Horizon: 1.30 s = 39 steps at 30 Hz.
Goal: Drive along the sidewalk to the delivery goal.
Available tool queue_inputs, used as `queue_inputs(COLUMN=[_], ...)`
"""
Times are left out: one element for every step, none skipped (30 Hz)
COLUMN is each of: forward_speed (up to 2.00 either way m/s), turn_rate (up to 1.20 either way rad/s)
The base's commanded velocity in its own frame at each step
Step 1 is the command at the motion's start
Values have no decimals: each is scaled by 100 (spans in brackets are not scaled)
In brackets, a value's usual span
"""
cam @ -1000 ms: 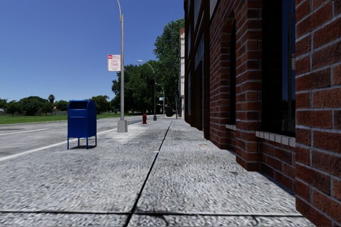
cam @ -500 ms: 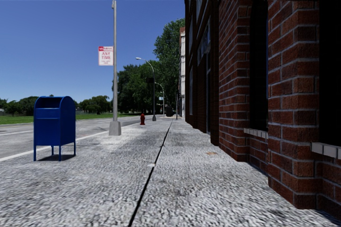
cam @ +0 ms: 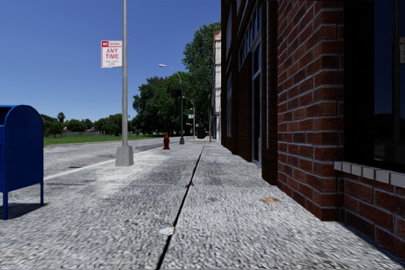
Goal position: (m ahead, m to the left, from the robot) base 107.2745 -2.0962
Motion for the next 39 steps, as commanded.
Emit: queue_inputs(forward_speed=[200,200,200,200,200,200,200,200,200,200,200,200,200,200,200,200,200,200,200,200,200,200,200,200,200,200,200,200,200,200,200,200,200,200,200,200,200,200,200], turn_rate=[0,0,0,0,0,0,0,0,0,0,0,0,0,0,0,0,0,0,0,0,0,0,0,0,0,0,0,0,0,0,0,0,0,0,0,0,0,0,0])
